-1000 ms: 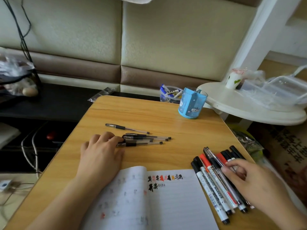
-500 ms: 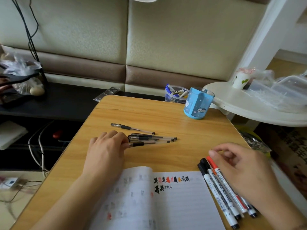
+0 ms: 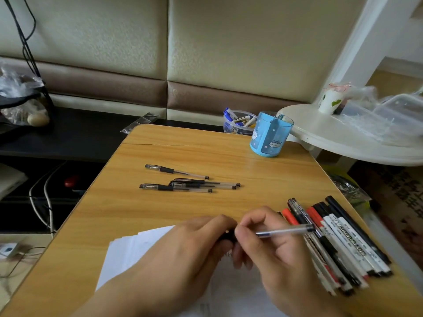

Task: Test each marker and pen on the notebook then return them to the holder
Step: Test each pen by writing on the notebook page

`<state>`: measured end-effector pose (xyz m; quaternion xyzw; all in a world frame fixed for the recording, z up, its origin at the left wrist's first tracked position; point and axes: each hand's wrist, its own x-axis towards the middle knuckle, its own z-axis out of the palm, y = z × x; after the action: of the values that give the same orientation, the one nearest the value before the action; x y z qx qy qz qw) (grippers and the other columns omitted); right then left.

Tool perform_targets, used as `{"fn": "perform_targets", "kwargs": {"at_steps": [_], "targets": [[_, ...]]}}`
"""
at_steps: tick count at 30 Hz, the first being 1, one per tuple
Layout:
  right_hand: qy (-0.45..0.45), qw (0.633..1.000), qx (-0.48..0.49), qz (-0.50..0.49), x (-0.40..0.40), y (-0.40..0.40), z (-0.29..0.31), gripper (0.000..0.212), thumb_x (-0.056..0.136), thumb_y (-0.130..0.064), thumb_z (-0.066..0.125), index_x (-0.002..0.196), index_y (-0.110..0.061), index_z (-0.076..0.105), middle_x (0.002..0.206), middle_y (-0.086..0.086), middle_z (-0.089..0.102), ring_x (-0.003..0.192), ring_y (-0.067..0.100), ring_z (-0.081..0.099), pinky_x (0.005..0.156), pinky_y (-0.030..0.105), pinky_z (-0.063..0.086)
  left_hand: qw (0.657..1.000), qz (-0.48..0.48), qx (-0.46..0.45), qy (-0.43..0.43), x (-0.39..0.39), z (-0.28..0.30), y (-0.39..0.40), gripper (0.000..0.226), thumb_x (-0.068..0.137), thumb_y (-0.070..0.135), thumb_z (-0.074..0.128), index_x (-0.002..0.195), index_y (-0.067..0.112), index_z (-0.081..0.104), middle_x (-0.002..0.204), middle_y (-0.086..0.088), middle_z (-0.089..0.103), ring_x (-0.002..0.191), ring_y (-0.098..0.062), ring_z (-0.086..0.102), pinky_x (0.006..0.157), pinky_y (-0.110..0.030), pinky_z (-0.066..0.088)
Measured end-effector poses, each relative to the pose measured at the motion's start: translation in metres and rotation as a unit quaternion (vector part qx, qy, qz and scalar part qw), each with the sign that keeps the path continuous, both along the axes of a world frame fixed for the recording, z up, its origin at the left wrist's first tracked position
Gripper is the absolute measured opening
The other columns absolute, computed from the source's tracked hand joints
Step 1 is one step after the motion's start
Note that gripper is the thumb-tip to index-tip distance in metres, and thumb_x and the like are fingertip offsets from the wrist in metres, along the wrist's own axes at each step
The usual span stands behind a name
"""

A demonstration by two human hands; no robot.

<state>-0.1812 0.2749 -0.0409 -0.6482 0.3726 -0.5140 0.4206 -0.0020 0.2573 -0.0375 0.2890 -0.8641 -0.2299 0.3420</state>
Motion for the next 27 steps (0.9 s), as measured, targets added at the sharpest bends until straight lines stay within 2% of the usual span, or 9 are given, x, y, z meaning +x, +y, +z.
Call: {"fn": "perform_targets", "kwargs": {"at_steps": [4,7,9,11,15,19,21,24,27], "targets": [[-0.009,0.999,0.031,0.035,-0.001,0.005,-0.006,0.015,0.088,-0.032,0.06,0.081,-0.019,0.056,0.06,0.009,0.063,0.054,0.027,0.055,0.051,0.048,0.039,0.997,-0.036,0.063,-0.004,0.001,0.002,0.001,0.02,0.097,0.0,0.051,0.094,0.019,0.054,0.08,0.03,0.06,0.07,0.015,0.055,0.062,0.0,0.033],[-0.011,0.999,0.03,0.04,0.0,0.006,-0.004,0.019,0.088,-0.039,0.062,0.081,-0.022,0.056,0.061,0.008,0.064,0.056,0.025,0.057,0.052,0.042,0.04,0.997,-0.051,0.062,0.005,0.004,0.004,0.0,0.017,0.097,0.001,0.051,0.093,0.016,0.057,0.079,0.03,0.06,0.067,0.014,0.055,0.061,-0.001,0.032],[-0.026,0.999,0.014,0.043,-0.001,0.007,-0.005,0.02,0.088,-0.042,0.064,0.082,-0.025,0.057,0.062,0.007,0.064,0.058,0.018,0.06,0.057,0.027,0.045,0.994,-0.076,0.072,0.024,0.006,0.002,-0.002,0.01,0.101,0.015,0.049,0.097,0.019,0.058,0.084,0.023,0.065,0.066,0.006,0.058,0.061,-0.011,0.036],[-0.032,0.998,-0.004,0.045,-0.003,0.006,-0.006,0.019,0.089,-0.043,0.063,0.082,-0.027,0.056,0.065,0.005,0.064,0.059,0.016,0.061,0.061,0.022,0.046,0.995,-0.073,0.07,0.018,0.008,-0.002,-0.005,0.021,0.102,0.038,0.044,0.105,0.024,0.059,0.085,0.014,0.069,0.059,-0.008,0.057,0.056,-0.022,0.038],[-0.027,0.999,-0.027,0.025,-0.01,0.001,-0.003,0.023,0.089,-0.044,0.063,0.081,-0.024,0.057,0.061,0.007,0.062,0.056,0.024,0.059,0.057,0.032,0.046,0.998,-0.05,0.041,0.005,0.012,-0.009,-0.006,0.034,0.096,0.059,0.038,0.108,0.031,0.053,0.065,0.009,0.059,0.052,-0.011,0.044,0.05,-0.024,0.031],[-0.063,0.997,-0.002,-0.037,-0.025,-0.006,0.004,0.035,0.087,-0.046,0.062,0.101,-0.015,0.07,0.068,0.017,0.069,0.062,0.035,0.065,0.052,0.032,0.049,0.995,-0.011,0.068,0.075,0.013,-0.012,-0.006,0.023,0.095,0.029,0.033,0.114,0.03,0.046,0.074,0.003,0.05,0.066,-0.02,0.045,0.061,-0.034,0.038],[-0.006,0.997,0.014,-0.074,-0.03,-0.008,0.002,0.021,0.087,-0.035,0.067,0.091,-0.015,0.073,0.071,0.018,0.07,0.064,0.033,0.067,0.047,0.034,0.05,0.993,0.021,0.058,0.097,0.011,-0.014,-0.007,0.027,0.095,0.019,0.028,0.116,0.025,0.045,0.082,0.002,0.05,0.071,-0.024,0.046,0.066,-0.041,0.04],[0.101,0.988,0.027,-0.112,-0.028,-0.012,-0.01,0.018,0.082,-0.03,0.071,0.068,-0.02,0.066,0.053,0.013,0.063,0.042,0.024,0.058,0.04,0.029,0.045,0.994,0.07,0.021,0.079,0.005,-0.019,-0.01,0.024,0.1,0.022,0.031,0.119,0.026,0.044,0.096,0.013,0.054,0.081,-0.012,0.054,0.071,-0.027,0.044],[0.108,0.987,0.042,-0.115,-0.023,-0.015,-0.019,0.024,0.083,-0.012,0.073,0.063,-0.015,0.059,0.046,0.011,0.059,0.037,0.019,0.053,0.038,0.026,0.039,0.992,0.093,0.023,0.077,0.003,-0.022,-0.012,0.029,0.097,0.019,0.049,0.122,0.032,0.045,0.099,0.018,0.058,0.081,-0.003,0.057,0.07,-0.013,0.042]]}}
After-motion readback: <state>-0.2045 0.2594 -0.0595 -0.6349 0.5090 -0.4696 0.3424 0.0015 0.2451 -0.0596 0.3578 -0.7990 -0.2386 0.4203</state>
